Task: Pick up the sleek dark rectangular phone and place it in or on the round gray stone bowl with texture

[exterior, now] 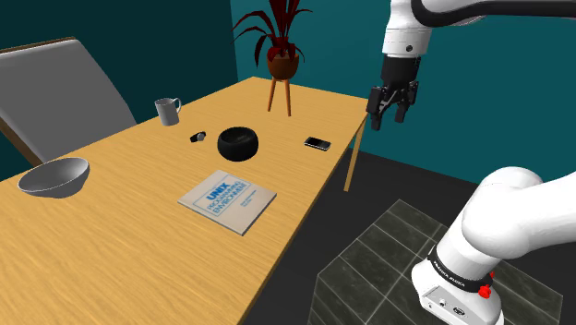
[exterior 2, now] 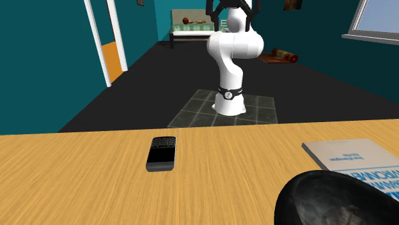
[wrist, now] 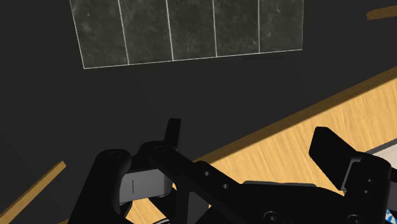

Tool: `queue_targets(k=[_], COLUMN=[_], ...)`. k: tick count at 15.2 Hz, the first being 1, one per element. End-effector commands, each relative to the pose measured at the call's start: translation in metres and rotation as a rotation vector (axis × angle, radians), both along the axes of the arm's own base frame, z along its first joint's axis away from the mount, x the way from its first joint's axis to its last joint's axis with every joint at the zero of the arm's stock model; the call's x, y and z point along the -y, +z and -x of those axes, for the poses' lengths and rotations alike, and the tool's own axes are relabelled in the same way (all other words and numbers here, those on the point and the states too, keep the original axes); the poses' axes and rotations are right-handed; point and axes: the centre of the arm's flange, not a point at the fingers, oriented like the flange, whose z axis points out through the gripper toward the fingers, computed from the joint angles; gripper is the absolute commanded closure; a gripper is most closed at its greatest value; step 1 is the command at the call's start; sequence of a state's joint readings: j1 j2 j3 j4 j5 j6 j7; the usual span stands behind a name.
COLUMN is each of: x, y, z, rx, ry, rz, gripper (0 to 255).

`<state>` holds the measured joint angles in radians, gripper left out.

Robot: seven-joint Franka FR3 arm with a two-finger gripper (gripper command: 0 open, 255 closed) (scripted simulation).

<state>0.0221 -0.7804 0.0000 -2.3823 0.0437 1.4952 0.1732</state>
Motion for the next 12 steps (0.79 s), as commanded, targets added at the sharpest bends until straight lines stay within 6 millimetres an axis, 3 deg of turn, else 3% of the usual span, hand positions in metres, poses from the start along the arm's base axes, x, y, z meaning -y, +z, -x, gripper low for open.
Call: queue_targets(k=[1, 12], x=[0.0, 0.051], y=[0.0, -0.085], z=[0.0, -0.097], rx=[0.0, 0.05], ry=[0.0, 0.11], rz=[0.0, 0.006], gripper=[0, 0])
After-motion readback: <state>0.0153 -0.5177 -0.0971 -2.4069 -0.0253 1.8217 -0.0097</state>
